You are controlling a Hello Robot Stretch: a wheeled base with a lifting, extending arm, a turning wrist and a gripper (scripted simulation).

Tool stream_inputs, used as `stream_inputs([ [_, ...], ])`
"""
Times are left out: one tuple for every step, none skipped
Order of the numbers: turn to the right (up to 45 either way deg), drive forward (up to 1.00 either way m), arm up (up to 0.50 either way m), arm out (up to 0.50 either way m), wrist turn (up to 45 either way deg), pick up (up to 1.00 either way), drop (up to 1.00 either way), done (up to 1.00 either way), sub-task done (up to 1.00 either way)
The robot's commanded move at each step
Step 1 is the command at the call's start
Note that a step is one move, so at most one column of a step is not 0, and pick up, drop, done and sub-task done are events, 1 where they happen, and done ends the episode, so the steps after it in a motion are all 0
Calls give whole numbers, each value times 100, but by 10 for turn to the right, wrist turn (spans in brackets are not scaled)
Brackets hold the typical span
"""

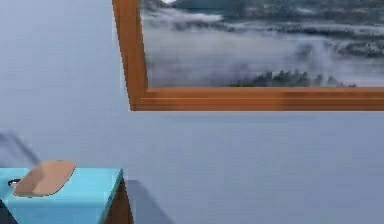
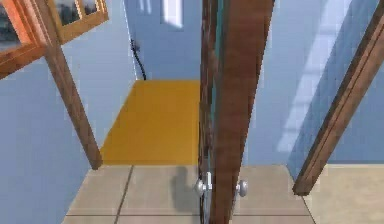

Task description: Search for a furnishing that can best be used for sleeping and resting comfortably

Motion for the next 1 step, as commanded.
stream_inputs([
  [0, 30, 0, 0, 0, 0, 0, 0, 0],
])
